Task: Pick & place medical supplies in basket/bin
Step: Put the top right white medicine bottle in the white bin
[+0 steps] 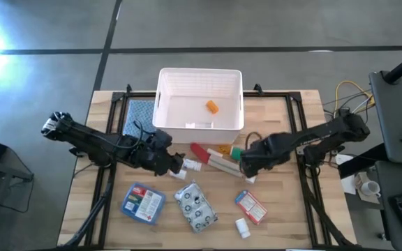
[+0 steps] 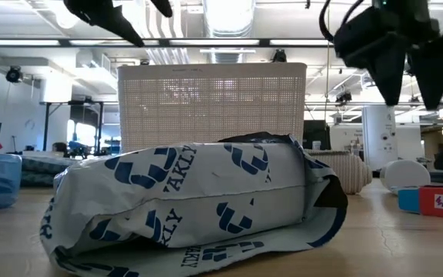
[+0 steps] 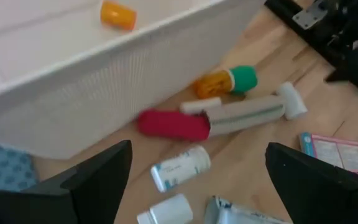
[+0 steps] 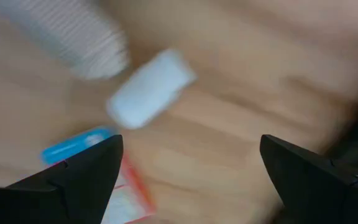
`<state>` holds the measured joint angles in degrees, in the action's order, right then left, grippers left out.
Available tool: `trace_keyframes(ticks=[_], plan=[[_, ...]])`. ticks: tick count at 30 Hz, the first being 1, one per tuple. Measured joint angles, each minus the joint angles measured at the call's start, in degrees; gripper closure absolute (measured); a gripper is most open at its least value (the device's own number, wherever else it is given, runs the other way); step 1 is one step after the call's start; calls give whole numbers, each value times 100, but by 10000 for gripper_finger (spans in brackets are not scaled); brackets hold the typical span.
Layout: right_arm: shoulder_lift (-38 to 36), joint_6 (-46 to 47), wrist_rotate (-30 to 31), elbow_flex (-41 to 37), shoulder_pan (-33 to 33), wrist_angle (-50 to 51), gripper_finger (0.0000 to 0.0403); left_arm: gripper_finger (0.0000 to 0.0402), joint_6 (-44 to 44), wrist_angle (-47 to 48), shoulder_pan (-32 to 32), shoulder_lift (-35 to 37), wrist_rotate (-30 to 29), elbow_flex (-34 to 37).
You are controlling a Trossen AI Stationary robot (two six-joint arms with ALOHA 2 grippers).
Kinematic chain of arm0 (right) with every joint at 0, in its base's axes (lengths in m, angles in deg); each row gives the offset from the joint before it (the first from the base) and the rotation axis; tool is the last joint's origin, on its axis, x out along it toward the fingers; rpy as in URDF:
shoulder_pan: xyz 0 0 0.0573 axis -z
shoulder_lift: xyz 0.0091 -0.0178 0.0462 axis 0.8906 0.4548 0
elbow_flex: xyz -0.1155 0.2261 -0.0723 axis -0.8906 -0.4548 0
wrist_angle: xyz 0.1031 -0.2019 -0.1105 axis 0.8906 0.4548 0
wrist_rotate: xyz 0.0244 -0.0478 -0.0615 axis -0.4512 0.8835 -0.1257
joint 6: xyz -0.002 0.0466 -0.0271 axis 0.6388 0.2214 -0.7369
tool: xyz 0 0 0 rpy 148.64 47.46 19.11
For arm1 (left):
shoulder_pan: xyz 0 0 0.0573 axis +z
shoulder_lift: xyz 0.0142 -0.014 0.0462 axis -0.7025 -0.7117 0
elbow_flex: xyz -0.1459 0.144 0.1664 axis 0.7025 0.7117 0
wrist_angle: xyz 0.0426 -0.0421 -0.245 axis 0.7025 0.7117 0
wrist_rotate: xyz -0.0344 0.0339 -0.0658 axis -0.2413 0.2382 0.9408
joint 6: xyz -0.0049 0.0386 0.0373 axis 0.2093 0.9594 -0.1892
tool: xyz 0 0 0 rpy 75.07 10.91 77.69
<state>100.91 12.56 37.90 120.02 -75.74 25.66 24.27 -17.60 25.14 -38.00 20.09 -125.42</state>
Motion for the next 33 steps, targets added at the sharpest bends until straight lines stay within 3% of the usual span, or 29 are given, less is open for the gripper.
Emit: trace_keyframes(ticks=[4,10,20,25,33], plan=[[25,698,86,-707,-302,-1324,35,56,-64,-6,-94,2,5,18],[25,2041,836,-1413,-533,-1946,35,56,-63,-4,-151,9,0,-64],[33,2407,1070,-2147,-533,-3311,39,56,40,-7,-151,2,3,-64],[32,2404,1041,-2238,-547,-3186,82,56,41,-7,-151,0,3,-64],[31,2138,1005,-2303,-547,-3120,186,56,42,-7,-151,0,5,-64]])
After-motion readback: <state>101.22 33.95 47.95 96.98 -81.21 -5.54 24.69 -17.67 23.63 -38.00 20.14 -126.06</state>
